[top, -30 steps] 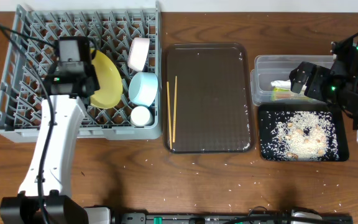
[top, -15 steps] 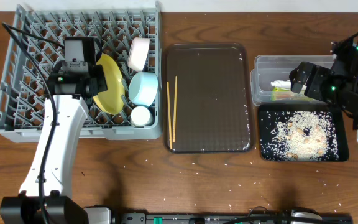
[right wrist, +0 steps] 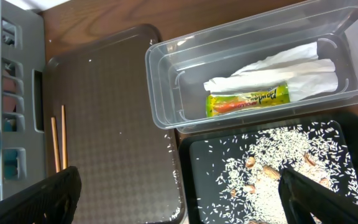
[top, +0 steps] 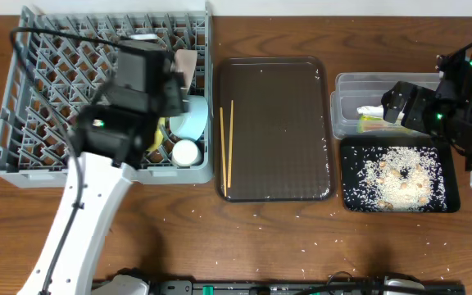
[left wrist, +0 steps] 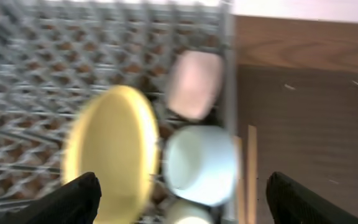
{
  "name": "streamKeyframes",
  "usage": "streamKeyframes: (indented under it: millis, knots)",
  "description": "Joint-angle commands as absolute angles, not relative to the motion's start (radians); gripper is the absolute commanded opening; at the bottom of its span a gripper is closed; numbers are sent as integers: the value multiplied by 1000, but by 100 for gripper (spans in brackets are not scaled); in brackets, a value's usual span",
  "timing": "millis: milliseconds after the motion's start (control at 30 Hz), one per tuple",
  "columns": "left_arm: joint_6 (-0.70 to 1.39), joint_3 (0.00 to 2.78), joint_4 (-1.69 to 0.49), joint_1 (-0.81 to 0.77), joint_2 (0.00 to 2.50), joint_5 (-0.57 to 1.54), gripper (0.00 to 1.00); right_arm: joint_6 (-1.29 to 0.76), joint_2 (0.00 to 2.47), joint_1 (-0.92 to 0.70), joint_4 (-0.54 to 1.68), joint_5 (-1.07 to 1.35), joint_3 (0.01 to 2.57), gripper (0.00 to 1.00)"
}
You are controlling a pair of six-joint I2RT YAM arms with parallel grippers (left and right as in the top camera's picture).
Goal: Sort waste into correct bins and load items into the dishwasher
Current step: 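Release the plate and move the left gripper to the chopsticks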
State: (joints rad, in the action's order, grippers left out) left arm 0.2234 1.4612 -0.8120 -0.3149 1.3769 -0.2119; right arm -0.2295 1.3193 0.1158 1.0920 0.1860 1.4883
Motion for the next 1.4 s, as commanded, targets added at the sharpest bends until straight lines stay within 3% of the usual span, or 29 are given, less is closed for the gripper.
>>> streamKeyframes:
  millis: [0,300,567,1367]
  knots:
    - [322,1470,-825,-427,1450,-171,86,-220,1320,124,1093,184,1490,99]
    - [406,1543,-868,-592,1747,-57,87,-220,1320,124,1093,184,1490,99]
    - [502,1711,-1008,-593,1995,-32,88,-220,1320,124,1093,184,1490,99]
    - [375,1706,-960,-562,2190,19,86,-220,1320,124,1093,184,1490,99]
